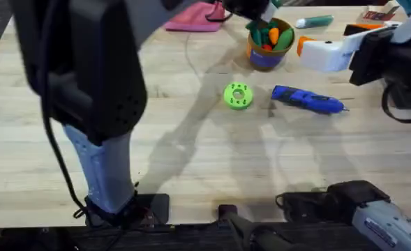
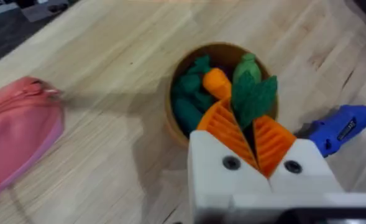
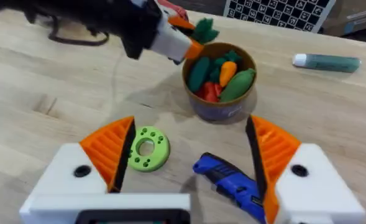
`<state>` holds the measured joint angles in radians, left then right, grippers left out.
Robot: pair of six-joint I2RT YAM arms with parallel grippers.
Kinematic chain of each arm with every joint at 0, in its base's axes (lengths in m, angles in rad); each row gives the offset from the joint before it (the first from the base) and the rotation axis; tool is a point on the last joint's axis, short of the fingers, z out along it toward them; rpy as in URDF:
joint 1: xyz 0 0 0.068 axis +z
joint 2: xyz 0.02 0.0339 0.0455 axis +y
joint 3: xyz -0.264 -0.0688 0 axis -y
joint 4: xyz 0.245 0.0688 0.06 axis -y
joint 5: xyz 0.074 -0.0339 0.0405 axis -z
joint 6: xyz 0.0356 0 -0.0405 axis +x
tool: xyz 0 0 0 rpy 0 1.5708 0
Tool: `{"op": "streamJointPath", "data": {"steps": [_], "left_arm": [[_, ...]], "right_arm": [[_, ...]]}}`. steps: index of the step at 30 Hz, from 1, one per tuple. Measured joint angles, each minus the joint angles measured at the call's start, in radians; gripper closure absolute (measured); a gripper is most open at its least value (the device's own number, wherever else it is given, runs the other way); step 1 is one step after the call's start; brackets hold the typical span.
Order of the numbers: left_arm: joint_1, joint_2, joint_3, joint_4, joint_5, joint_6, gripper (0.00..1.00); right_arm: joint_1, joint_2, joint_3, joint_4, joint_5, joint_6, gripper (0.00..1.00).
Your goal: Pick up the gripper from the table and insert it into the empty holder that is missing its gripper. Then pick up a screw, insert it into the mounting hole, and use the screwdriver to tighten it. Finally, clean up the table by picking up the vegetable and placing it into the bucket.
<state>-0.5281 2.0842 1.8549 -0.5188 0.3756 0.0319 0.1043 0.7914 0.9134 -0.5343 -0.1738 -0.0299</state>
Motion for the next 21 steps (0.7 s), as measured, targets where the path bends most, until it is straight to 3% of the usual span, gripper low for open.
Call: {"op": "streamJointPath", "data": {"steps": [10, 11, 16, 17, 21], "left_arm": [[-0.047, 0.088, 0.0, 0.056, 0.026, -0.003, 0.988], [-0.046, 0.09, 0.0, 0.062, 0.025, -0.002, 0.931], [-0.042, 0.09, 0.0, 0.073, 0.024, -0.004, 0.144], [-0.042, 0.09, 0.0, 0.072, 0.023, -0.009, 0.051], [-0.037, 0.09, 0.001, 0.06, 0.02, -0.008, 0.016]], "right_arm": [[0.0, 0.0, 0.0, -0.002, 0.0, 0.0, 0.01], [0.0, 0.0, 0.0, -0.002, 0.0, 0.0, 0.01], [0.0, 0.0, 0.0, -0.005, 0.0, 0.0, 0.01], [0.0, 0.0, 0.0, -0.005, 0.0, 0.0, 0.01], [0.0, 0.0, 0.0, -0.005, 0.0, 0.0, 0.011]]}}
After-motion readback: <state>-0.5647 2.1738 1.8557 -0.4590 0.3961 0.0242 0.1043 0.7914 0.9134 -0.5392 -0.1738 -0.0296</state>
